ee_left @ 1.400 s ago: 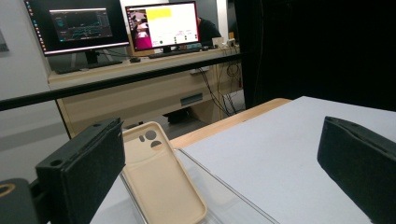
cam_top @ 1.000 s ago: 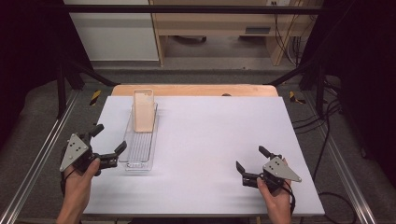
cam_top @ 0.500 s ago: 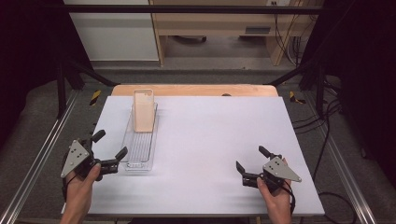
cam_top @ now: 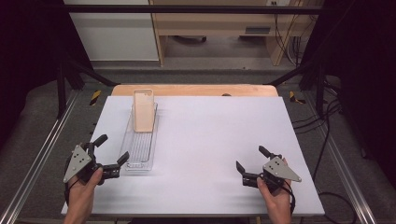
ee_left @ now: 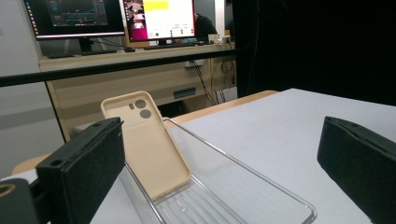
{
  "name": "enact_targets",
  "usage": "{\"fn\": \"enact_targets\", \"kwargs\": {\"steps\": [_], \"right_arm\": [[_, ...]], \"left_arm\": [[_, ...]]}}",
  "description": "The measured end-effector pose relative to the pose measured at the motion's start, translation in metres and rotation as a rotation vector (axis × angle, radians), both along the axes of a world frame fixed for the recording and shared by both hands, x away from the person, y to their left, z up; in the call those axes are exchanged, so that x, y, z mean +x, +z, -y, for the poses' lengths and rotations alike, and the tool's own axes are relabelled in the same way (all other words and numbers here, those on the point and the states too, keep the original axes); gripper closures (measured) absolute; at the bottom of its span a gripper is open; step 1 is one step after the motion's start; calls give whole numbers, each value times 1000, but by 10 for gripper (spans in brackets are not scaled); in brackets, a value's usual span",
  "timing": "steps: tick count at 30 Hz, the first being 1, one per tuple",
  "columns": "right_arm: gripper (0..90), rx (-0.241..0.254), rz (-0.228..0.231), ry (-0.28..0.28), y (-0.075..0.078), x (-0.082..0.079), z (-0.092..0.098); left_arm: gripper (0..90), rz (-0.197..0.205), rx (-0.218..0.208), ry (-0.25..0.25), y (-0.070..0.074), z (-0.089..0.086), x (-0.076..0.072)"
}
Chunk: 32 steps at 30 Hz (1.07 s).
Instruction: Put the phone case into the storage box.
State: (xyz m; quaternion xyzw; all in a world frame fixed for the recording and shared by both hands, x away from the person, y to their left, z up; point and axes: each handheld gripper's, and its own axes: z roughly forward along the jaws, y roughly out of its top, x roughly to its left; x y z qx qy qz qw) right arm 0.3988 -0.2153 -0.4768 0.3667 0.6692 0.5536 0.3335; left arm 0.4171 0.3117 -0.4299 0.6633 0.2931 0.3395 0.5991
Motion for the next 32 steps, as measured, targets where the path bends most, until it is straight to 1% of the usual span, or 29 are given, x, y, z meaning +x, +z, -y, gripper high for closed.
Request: {"fn": "enact_targets", "kwargs": {"steps": [11,16,17,20,22,24,26,27,30,32], "right_arm": [[27,-7,10,-5,-1,1,1],[27,-3,13,-11,-3,3,3],[27,1,15,-12,-3,4,4],[27,13,26,-21,-3,4,6],[25,21,33,-26,-4,5,7],[24,27,39,-30,-4,6,7],[24,33,43,-32,-5,7,7],[24,39,44,-36,-5,8,7],[24,35,56,-47,-5,10,7],[25,32,52,-58,-6,12,8]], "left_arm": [[10,-3,-5,-3,-11,0,-2],[10,3,11,-13,-14,1,-4],[10,15,17,-27,-14,1,-3],[10,19,17,-31,-17,2,-4],[10,14,32,-27,-18,3,-3],[10,11,27,-31,-20,3,-3],[10,8,36,-32,-23,4,-2],[10,5,34,-32,-23,3,-2],[10,4,29,-27,-25,3,-2],[11,-1,27,-18,-26,2,-2]]}}
